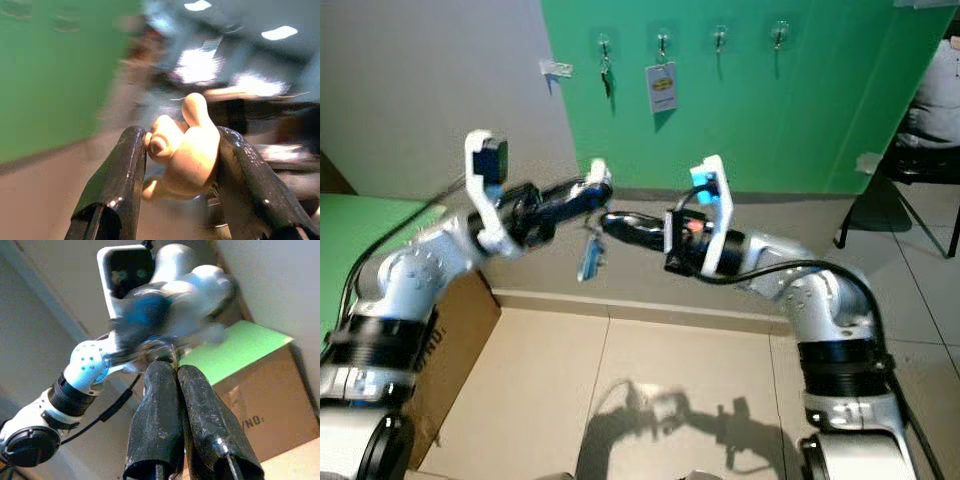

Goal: Hang keys on a hook

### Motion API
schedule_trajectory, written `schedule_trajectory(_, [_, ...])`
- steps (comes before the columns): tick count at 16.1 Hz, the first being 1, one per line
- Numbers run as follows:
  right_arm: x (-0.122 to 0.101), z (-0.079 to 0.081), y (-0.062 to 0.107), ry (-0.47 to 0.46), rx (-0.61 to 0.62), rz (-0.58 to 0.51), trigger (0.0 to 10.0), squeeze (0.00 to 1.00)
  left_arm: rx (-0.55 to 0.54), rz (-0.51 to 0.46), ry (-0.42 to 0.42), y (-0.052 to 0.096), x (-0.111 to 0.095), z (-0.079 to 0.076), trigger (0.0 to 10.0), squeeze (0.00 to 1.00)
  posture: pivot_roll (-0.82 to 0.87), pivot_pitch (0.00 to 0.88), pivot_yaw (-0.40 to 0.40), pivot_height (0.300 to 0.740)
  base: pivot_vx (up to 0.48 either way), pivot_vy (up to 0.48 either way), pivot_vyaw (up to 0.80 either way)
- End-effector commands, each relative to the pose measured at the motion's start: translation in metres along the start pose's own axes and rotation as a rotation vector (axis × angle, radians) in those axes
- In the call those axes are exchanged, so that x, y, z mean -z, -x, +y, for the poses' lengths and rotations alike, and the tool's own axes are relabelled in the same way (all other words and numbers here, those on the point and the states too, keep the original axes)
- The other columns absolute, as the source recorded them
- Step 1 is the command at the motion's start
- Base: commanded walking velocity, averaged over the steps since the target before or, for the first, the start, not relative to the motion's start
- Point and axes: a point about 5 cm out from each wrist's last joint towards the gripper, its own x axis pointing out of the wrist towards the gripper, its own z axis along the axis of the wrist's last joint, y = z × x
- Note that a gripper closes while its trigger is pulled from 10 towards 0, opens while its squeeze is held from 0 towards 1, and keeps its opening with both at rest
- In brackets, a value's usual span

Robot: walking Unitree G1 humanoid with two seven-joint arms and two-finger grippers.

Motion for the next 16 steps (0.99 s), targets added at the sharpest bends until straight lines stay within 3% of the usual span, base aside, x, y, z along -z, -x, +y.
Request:
schedule_trajectory(1, [-0.013,0.011,-0.009,0.056,-0.078,-0.043,0.0,0.0,-0.149,0.035,-0.006,0.001,0.008,0.015,10.0,1.0,-0.24,0.0,0.093,0.74,0.0,0.0,0.0])
schedule_trajectory(10, [-0.002,0.003,-0.003,0.08,-0.007,-0.002,0.0,0.0,-0.253,0.031,-0.082,0.003,0.001,0.026,10.0,1.0,-0.23,0.0,0.091,0.74,0.0,0.0,0.0])
schedule_trajectory(11, [0.006,-0.008,-0.001,0.201,0.089,0.093,0.0,0.0,-0.315,0.066,-0.151,0.006,0.005,0.03,10.0,0.5,-0.23,0.0,0.09,0.74,0.0,0.0,0.0])
schedule_trajectory(12, [0.01,-0.014,0.0,0.26,0.13,0.136,0.0,0.0,-0.352,0.08,-0.179,0.007,0.006,0.033,10.0,0.0,-0.23,0.0,0.089,0.74,0.0,0.0,0.0])
schedule_trajectory(14, [0.021,-0.042,0.004,0.385,0.372,0.2,0.0,0.0,-0.592,0.145,-0.293,0.019,0.018,0.05,10.0,0.0,-0.22,0.0,0.088,0.74,0.0,0.0,0.0])
schedule_trajectory(15, [0.023,-0.044,0.004,0.396,0.395,0.208,0.0,0.0,-0.613,0.156,-0.309,0.021,0.02,0.051,10.0,0.0,-0.22,0.0,0.088,0.74,0.0,0.0,0.0])
schedule_trajectory(16, [0.027,-0.052,0.005,0.438,0.487,0.215,0.0,0.0,-0.703,0.196,-0.379,0.027,0.026,0.054,10.0,0.0,-0.22,0.0,0.088,0.74,0.0,0.0,0.0])
